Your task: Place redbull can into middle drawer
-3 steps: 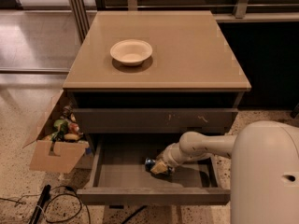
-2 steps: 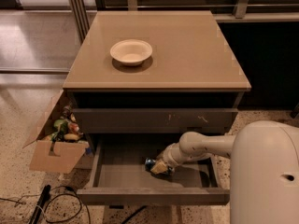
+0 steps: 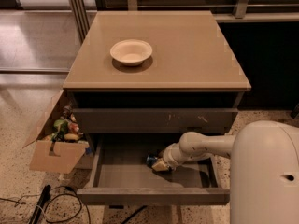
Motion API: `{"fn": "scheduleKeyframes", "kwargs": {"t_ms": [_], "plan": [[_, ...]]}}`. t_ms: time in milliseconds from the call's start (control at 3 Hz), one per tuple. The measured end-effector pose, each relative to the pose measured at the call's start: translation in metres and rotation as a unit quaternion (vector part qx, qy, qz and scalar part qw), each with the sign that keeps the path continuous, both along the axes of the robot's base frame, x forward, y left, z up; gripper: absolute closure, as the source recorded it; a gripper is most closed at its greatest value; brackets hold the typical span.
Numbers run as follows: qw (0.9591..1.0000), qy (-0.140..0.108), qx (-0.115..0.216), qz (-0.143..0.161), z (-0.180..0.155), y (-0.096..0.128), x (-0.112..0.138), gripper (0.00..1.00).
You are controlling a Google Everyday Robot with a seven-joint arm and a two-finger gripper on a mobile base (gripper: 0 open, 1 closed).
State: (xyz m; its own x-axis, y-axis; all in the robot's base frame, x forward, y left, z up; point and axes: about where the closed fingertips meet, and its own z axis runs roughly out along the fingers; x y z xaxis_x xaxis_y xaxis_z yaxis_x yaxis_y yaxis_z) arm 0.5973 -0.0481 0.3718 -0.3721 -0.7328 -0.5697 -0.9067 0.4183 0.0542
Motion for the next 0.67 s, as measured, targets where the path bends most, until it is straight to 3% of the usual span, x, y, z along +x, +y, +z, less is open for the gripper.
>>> {"fn": "scheduleKeyframes", "kwargs": {"t_ms": [333, 667], "plan": [[1.0, 0.0, 0.0, 0.0, 0.0, 0.0, 0.0, 0.1], [1.0, 0.0, 0.0, 0.0, -0.0001, 0.0001, -0.0001, 0.0]]}}
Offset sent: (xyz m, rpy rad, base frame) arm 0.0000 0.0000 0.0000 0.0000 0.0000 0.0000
